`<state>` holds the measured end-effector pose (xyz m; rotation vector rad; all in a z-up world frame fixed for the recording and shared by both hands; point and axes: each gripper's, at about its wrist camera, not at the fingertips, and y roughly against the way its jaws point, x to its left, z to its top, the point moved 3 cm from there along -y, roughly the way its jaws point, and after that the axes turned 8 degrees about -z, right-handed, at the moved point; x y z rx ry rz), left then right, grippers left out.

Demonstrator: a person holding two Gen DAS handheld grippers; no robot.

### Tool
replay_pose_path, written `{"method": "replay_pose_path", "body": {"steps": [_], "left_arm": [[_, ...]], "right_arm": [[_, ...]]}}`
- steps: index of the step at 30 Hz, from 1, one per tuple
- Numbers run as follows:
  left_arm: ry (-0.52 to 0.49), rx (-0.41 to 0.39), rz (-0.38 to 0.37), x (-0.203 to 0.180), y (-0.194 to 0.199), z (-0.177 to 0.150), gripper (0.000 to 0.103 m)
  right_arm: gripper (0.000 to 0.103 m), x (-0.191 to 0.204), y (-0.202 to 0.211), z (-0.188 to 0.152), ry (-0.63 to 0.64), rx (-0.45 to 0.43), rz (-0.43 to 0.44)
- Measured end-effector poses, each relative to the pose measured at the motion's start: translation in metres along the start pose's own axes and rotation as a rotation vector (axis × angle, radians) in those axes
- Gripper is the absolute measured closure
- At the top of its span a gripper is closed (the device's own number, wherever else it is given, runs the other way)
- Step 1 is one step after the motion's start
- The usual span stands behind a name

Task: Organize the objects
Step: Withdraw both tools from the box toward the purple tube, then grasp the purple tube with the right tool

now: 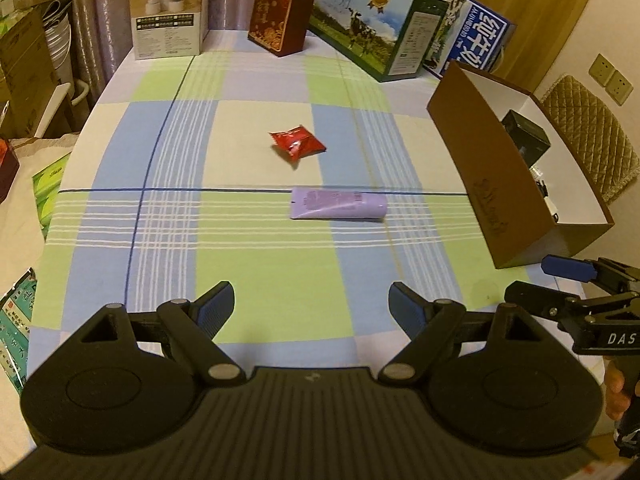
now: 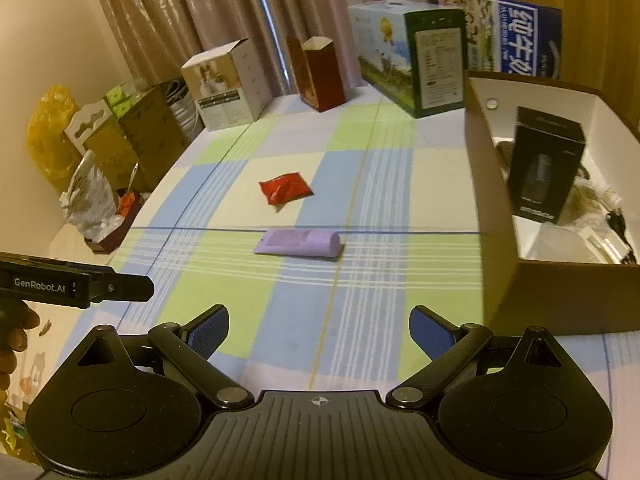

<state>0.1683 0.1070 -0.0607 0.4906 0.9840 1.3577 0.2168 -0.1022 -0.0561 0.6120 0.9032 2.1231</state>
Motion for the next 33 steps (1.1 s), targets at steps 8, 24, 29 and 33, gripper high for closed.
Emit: {"method": "replay_pose_path", "body": {"steps": [8,24,29,33], "left_arm": [[0.03,0.022,0.027,0.026,-0.016,0.0,0.022],[0.054,0.088,0.056,0.059,-0.072,0.019,0.022],[0.058,0.104,0.06,0.065,-0.087,0.025,0.022],[0.061,0.121,0.067,0.071,-0.096,0.026,0.022]], "right_arm": [[0.009,0.02,-0.042,0.003,0.059,0.037,0.017],[0.027,0.036,-0.125,0.045,0.253,0.038,0.012],[0.033,0.044,-0.152,0.051,0.372,0.053,-0.015],[0.036,0.05,-0.17,0.048,0.461,0.073,-0.012]]}}
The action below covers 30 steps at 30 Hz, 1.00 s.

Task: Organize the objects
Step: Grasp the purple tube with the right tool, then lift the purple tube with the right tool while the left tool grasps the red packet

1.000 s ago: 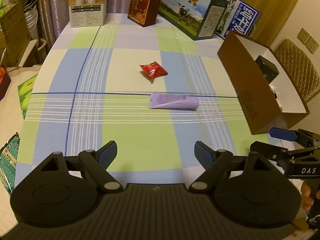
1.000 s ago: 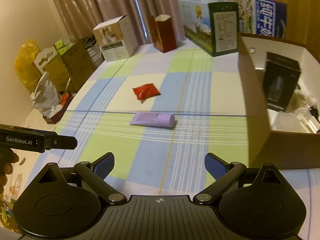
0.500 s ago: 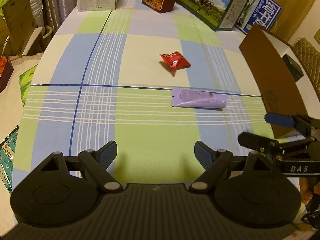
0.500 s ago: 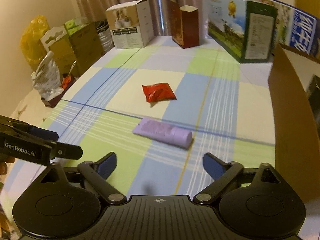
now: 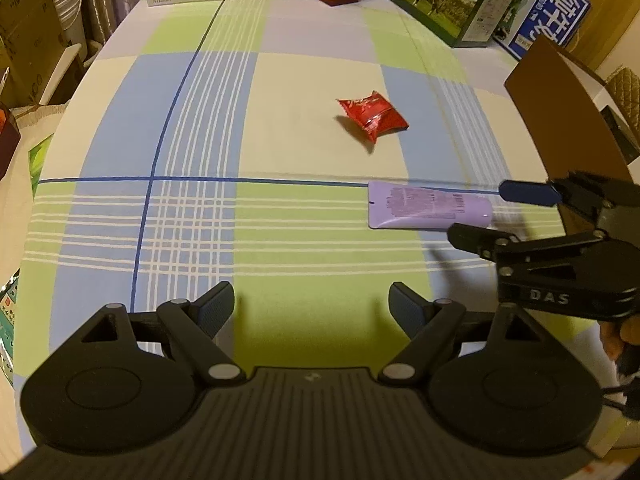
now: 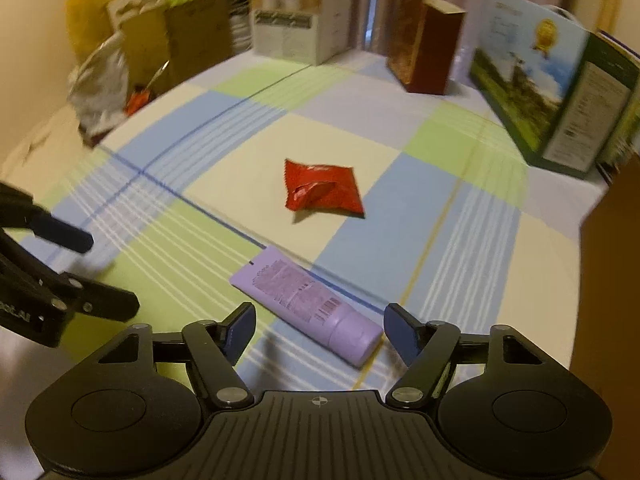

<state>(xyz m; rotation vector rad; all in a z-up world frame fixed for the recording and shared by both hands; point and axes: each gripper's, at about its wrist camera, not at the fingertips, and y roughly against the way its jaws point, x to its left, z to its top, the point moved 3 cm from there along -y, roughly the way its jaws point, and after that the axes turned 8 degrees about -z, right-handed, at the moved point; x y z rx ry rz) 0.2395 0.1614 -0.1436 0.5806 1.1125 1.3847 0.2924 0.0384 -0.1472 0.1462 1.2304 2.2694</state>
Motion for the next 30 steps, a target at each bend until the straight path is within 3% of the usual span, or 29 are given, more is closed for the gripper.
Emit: {"method": "replay_pose_path", "body": {"steps": [6,11,19,30], "left_arm": [[0.012,0.017,0.013,0.007,-0.008,0.001,0.022],[0.017,0.023,0.02,0.011,-0.011,0.002,0.022],[0.002,0.028,0.021,0.009,-0.015,0.006,0.022],[-0.039,0.016,0.009,0.002,-0.021,0.013,0.022]], "right_arm": [[0.043,0.008,-0.011,-0.001,0.064,0.016,0.016],[0.066,0.01,-0.008,-0.005,0.052,0.061,0.101],[0.066,0.012,-0.017,-0.004,-0.059,0.036,0.127],[0.074,0.012,0.002,-0.03,-0.062,0.008,0.06]]}}
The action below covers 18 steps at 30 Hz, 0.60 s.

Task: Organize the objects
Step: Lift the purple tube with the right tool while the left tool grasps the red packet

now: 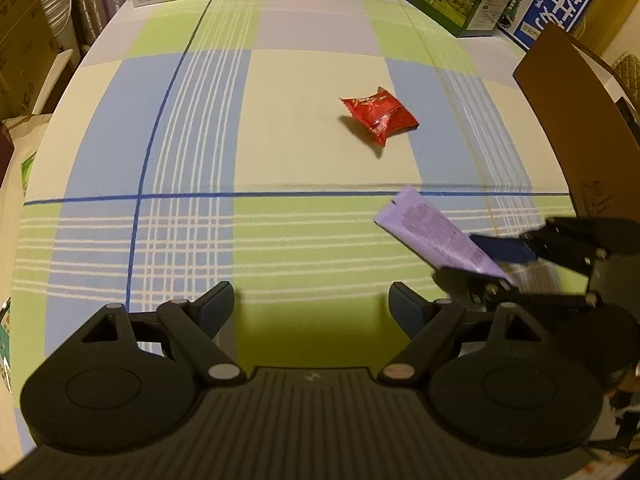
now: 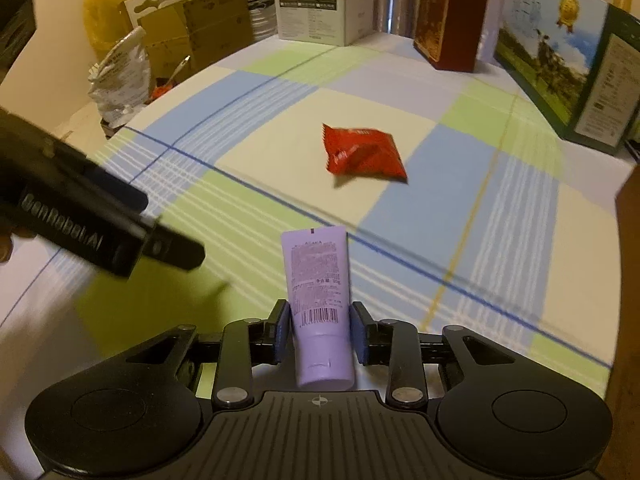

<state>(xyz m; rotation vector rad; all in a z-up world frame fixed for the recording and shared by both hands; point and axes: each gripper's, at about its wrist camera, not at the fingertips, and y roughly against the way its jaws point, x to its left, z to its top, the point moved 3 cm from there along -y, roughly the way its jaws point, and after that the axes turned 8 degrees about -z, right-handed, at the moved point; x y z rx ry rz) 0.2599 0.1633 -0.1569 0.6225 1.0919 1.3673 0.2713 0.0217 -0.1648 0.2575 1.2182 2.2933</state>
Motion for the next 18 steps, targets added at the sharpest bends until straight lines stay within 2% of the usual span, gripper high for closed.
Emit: {"method": "replay_pose_path", "body": {"steps": [3,7,10,13,18], "left_arm": [[-0.014,-0.001,-0.006,-0.004,-0.003,0.003,0.022],[-0.039,-0.01,-0.021,-0.01,-0.005,0.007,0.022],[-0.062,-0.021,-0.029,-0.014,-0.007,0.011,0.022],[-0.087,-0.029,-0.031,-0.018,-0.01,0.019,0.022],[-0.155,-0.067,-0.031,-0.029,-0.018,0.044,0.022]], "right_arm": [[0.074,-0.008,0.006,-0.01,-0.022,-0.015,-0.08],[0.074,-0.033,0.022,-0.023,-0.156,-0.075,-0.157],[0.074,-0.049,0.031,-0.019,-0.221,-0.127,-0.228],[0.074,-0.069,0.025,-0.01,-0.296,-0.123,-0.256],[0.074,-0.093,0.006,0.011,-0.371,-0.125,-0.23]]}}
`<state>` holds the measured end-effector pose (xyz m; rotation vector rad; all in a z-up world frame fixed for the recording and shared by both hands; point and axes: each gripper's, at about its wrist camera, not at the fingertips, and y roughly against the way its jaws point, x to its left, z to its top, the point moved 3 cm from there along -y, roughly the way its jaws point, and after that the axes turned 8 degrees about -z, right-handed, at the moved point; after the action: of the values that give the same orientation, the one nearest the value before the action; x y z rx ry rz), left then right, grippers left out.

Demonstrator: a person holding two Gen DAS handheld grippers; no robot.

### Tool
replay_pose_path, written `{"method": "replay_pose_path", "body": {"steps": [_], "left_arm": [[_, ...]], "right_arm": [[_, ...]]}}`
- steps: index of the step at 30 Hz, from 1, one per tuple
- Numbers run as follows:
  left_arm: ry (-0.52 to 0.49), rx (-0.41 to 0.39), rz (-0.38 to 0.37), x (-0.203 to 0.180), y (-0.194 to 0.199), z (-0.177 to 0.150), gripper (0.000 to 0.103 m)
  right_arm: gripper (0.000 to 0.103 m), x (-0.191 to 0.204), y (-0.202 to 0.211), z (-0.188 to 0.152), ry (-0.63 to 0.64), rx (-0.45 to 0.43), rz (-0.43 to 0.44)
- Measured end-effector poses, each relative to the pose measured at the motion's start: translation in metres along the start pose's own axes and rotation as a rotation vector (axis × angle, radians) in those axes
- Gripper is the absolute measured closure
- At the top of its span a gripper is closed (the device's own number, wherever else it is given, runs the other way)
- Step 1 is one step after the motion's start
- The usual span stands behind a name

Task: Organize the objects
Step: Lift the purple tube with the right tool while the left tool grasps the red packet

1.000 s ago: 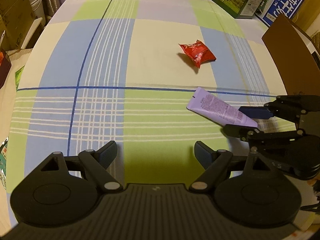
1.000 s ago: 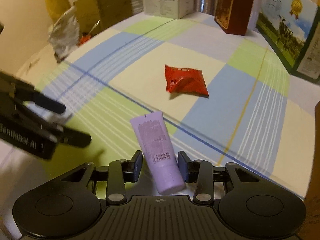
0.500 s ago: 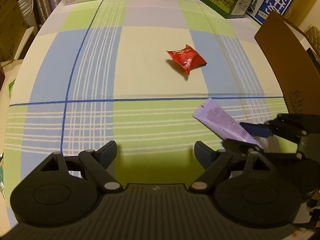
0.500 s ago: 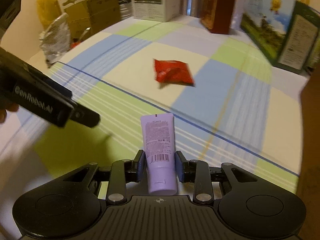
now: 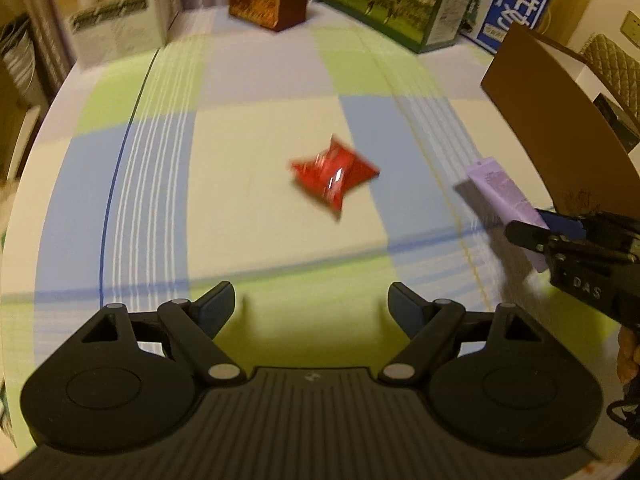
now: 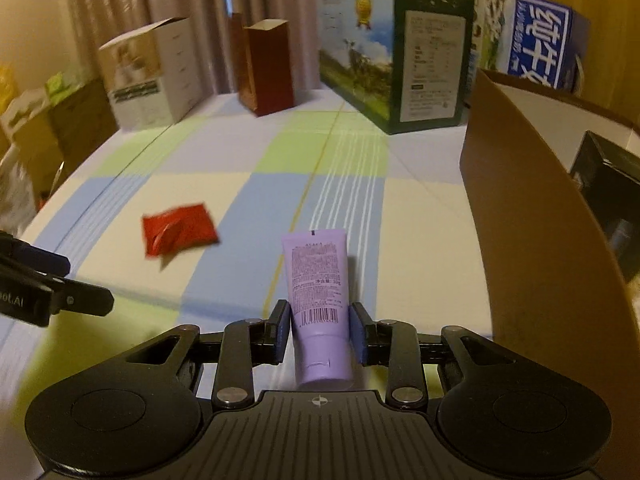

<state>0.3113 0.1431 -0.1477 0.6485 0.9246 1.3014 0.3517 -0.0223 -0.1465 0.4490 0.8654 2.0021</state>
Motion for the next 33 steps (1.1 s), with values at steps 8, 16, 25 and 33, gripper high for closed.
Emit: {"method": "replay_pose_path", "body": {"steps": [8,16,25,33], "left_arm": [[-0.142,-0.031,-0.026,-0.012,-0.035,0.053,0.036],[-0.264,0.023,-0.001,-0.018,-0.068,0.065,0.045],[-0.315,0.031,0.01,-0.022,-0.078,0.069,0.074],[-0.266,0.039,-0.023,-0.021,-0.069,0.057,0.09]], "right_arm": [[0.074,0.002,-0.037,0.013,-0.007,0.025,0.002],[0.073,0.001,-0.045,0.02,0.025,0.028,0.003],[0.072,0.006,-0.049,0.023,0.088,0.035,-0.006],[0.072,0.001,-0.042,0.016,0.087,0.044,-0.02]]}}
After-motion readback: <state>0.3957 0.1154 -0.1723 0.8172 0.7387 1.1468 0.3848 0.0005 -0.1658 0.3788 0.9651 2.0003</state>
